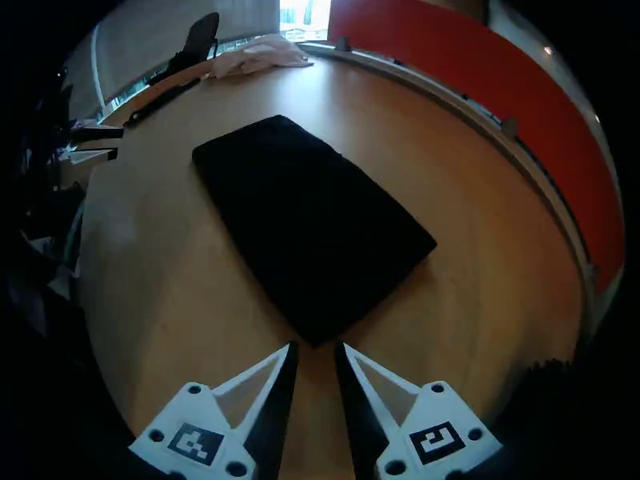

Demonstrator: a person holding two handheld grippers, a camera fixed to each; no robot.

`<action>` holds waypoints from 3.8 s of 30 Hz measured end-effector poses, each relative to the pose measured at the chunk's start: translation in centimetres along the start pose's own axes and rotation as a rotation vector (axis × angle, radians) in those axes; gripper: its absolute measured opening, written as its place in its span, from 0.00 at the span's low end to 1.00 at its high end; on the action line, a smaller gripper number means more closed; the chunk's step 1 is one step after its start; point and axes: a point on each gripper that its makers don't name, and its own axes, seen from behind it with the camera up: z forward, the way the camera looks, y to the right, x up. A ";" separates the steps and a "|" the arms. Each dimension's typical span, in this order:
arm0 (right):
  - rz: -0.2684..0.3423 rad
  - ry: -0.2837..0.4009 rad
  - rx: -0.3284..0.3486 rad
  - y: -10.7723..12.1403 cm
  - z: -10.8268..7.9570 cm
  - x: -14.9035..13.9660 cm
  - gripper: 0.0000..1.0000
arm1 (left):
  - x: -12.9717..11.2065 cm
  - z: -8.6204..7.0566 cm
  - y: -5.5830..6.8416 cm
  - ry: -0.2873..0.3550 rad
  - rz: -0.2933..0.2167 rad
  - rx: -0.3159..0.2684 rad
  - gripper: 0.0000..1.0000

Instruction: Fold towel

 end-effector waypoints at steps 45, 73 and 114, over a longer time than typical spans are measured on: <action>-0.061 0.148 -0.075 1.4 -5.9 5.9 0.03 | -0.1 -0.5 -0.3 -0.002 -0.003 0.019 0.94; -0.131 0.233 -0.105 2.4 -10.7 10.2 0.03 | 0.1 -0.3 0.9 -0.012 0.001 0.009 0.94; -0.260 0.234 0.087 -4.7 -2.3 16.7 0.03 | -0.4 -1.4 0.3 -0.018 -0.013 0.026 0.94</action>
